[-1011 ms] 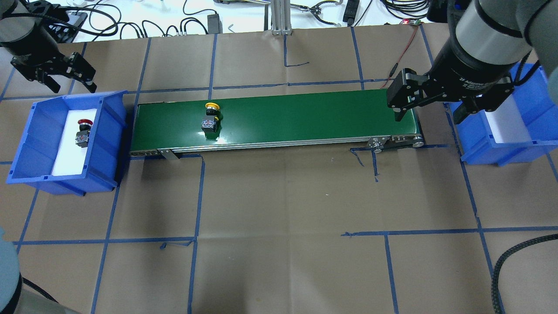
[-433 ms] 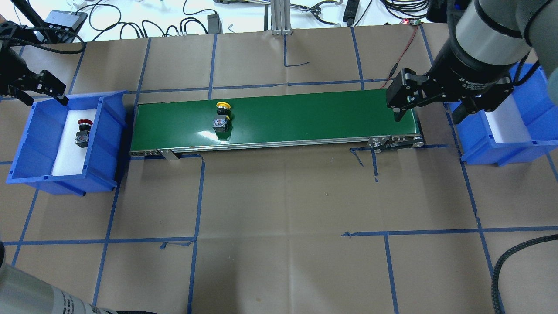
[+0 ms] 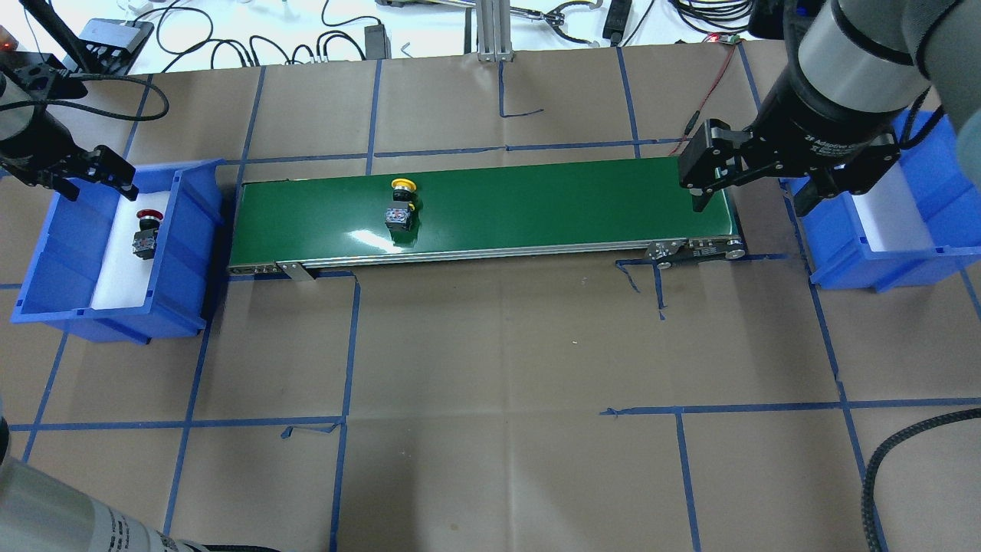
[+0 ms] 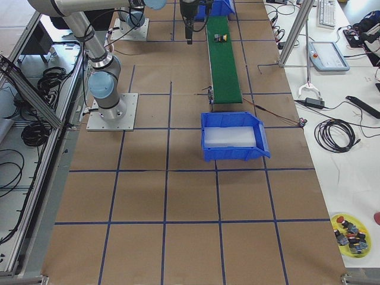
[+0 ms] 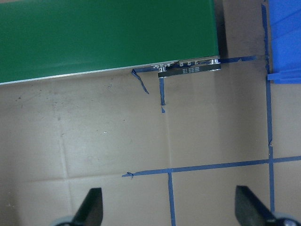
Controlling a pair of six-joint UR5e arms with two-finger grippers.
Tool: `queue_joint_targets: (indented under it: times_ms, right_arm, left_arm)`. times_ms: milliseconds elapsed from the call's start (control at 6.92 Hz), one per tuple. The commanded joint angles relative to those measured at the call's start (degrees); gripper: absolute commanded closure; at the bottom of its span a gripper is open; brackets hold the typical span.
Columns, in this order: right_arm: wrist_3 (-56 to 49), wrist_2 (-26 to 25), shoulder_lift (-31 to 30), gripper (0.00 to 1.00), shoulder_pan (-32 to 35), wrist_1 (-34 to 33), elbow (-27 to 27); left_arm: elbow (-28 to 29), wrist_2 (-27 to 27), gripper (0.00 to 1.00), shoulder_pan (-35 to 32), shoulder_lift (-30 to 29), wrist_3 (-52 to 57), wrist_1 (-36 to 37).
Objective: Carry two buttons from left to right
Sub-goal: 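Grasp the red-capped button with the left gripper while the right gripper nears the belt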
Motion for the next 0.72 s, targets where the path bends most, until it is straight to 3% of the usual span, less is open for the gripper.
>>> queue_joint_targets:
  times_ms: [0, 289, 578]
  right_arm:
    - [0.9, 0.06, 1.08, 0.0, 0.09, -0.49, -0.01]
    - [2.3, 0.14, 5.46, 0.0, 0.09, -1.18, -0.97]
    - [5.13, 0.67, 8.19, 0.0, 0.09, -6.96, -1.06]
  left_arm:
    - [-4.9, -0.22, 0.01, 1.05, -1.53, 0.05, 7.47]
    - [-6.85, -0.31, 0.01, 1.14, -3.29, 0.05, 11.45]
    - [-6.95, -0.22, 0.01, 1.15, -5.14, -0.03, 12.87]
